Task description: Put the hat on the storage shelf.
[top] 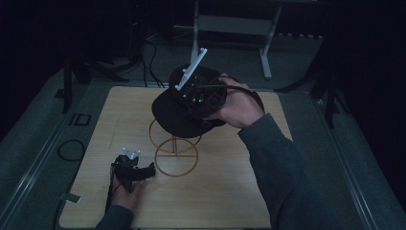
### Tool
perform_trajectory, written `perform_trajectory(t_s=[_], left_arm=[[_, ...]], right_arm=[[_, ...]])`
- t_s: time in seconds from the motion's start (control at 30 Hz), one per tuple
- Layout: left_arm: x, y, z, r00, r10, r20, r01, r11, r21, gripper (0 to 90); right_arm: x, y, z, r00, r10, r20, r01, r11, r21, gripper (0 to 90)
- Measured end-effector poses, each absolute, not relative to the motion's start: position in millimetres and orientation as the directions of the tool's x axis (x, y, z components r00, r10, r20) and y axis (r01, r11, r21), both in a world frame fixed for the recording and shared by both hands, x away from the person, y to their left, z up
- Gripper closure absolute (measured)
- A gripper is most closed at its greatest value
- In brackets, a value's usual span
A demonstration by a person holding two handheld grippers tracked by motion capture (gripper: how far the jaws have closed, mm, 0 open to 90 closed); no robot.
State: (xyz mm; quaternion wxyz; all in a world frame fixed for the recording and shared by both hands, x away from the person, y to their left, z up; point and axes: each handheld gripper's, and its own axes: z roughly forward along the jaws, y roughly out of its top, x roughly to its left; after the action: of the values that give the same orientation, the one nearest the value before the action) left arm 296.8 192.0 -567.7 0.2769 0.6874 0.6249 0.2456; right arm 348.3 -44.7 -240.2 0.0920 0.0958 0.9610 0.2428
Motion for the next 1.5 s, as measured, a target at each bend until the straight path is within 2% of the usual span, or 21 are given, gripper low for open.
perform_trajectory(t_s=[1.5], left_arm=[[297,192,-568,0.103,0.995,-0.006,0.724,-0.071,0.686,1.2]], right_arm=[[327,3,-245,-0.984,0.113,-0.139,0.041,0.897,0.441,76.1]])
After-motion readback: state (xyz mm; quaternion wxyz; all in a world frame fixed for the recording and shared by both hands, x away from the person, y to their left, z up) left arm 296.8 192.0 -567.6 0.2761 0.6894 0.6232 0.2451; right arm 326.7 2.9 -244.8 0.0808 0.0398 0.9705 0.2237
